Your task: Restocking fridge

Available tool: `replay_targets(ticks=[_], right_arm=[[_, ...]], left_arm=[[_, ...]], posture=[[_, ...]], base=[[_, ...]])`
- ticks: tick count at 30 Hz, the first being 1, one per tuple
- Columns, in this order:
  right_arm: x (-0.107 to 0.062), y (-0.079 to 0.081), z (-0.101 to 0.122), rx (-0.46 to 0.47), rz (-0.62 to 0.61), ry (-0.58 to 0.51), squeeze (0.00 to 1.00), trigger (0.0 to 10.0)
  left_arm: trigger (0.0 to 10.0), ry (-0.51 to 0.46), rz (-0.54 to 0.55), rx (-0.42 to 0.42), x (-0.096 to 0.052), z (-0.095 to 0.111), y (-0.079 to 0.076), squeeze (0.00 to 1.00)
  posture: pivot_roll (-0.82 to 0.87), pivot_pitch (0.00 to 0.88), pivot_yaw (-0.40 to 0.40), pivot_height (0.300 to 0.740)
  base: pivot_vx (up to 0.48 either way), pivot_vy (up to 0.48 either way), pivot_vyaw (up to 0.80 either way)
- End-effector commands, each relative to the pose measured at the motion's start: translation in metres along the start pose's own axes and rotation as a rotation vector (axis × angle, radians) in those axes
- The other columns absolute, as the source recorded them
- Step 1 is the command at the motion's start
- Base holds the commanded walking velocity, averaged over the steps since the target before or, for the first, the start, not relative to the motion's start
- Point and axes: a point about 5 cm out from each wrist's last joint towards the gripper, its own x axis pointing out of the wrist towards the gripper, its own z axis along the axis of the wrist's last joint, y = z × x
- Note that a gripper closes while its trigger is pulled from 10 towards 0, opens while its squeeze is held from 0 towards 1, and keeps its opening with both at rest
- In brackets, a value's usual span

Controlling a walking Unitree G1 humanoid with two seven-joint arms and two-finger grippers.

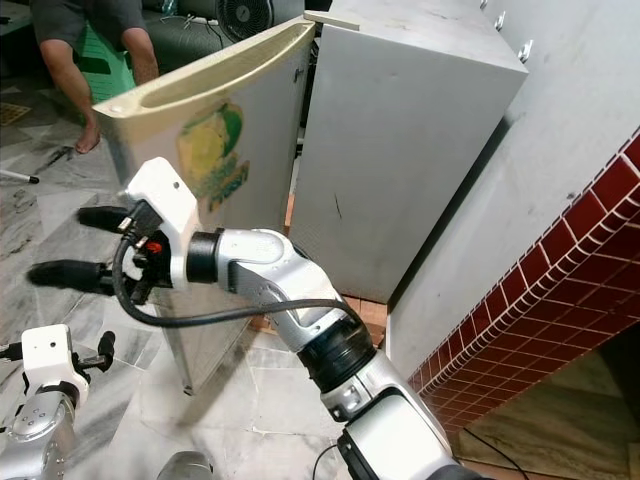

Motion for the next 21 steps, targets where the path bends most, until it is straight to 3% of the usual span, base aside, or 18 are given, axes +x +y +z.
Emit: replay_targets(ticks=[1,7,11,18,21], right_arm=[[0.067,0.054,0.044,-0.007,0.157,-0.182,0.00,10.0],[0.067,0.050,0.043,-0.015,0.097,-0.223,0.00,10.0],[0.065,0.057,0.042,0.002,0.178,-0.248,0.00,10.0],[0.065,0.061,0.039,0.000,0.205,-0.252,0.00,10.0],[0.060,0.064,0.038,-0.037,0.257,-0.244,0.00,10.0]], left_arm=[[10.0,0.004,-0.024,0.009,0.001,0.001,-0.007,0.00],[10.0,0.003,-0.024,0.010,0.001,0.001,-0.007,0.00],[10.0,0.006,-0.024,0.010,0.000,0.000,-0.006,0.00],[10.0,0.004,-0.029,0.009,-0.001,0.000,-0.006,0.00],[10.0,0.004,-0.032,0.014,0.000,0.001,-0.007,0.00]], posture=[[0.22,0.000,-0.110,0.740],[0.22,0.000,-0.113,0.740],[0.22,0.000,-0.114,0.740],[0.22,0.000,-0.111,0.740],[0.21,0.000,-0.102,0.740]], base=[[0.000,0.000,0.00],[0.000,0.000,0.00],[0.000,0.000,0.00],[0.000,0.000,0.00],[0.000,0.000,0.00]])
